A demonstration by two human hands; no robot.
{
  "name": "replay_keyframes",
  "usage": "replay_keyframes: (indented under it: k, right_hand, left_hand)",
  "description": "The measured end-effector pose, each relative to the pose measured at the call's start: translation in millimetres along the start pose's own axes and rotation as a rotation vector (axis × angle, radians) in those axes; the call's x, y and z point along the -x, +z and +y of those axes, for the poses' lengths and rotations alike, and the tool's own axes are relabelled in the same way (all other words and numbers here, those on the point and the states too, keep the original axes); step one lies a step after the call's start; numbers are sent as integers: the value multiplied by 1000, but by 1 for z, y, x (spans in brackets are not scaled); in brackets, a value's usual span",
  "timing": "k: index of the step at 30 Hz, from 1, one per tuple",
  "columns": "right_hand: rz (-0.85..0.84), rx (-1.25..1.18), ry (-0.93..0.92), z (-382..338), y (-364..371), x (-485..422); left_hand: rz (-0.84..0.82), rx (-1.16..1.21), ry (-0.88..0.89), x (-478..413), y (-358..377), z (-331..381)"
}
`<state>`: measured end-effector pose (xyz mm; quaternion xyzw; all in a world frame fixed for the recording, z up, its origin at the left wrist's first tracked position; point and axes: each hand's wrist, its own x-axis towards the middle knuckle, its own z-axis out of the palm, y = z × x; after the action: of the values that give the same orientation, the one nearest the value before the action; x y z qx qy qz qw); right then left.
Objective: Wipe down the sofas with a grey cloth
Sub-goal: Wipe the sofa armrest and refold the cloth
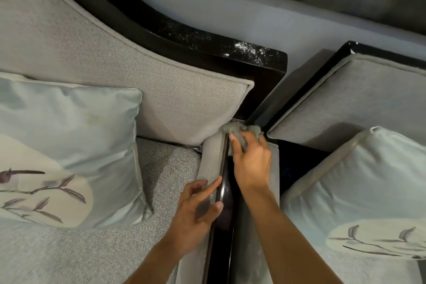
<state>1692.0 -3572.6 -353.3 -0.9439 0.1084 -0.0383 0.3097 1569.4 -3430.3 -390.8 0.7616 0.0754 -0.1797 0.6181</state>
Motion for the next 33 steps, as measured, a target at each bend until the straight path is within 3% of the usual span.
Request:
replay_keyframes:
  k: [4, 9, 15, 28, 33]
  right_hand:
    - [30, -75, 33, -6, 7, -10]
    - [-82, 12, -134, 15, -3, 29]
    - [22, -22, -32, -3, 6, -14]
    - [-40, 95, 48, -1, 7, -1]
    - [-80, 158, -1, 11, 3, 12]
  left_hand:
    - [-14, 10, -4, 0, 0, -2]
    - [-12, -12, 15, 0, -1, -1]
    - [14, -22, 35, -1, 1, -4]
    - [27, -48, 61, -3, 3, -5]
    - [37, -29, 58, -4, 3, -8]
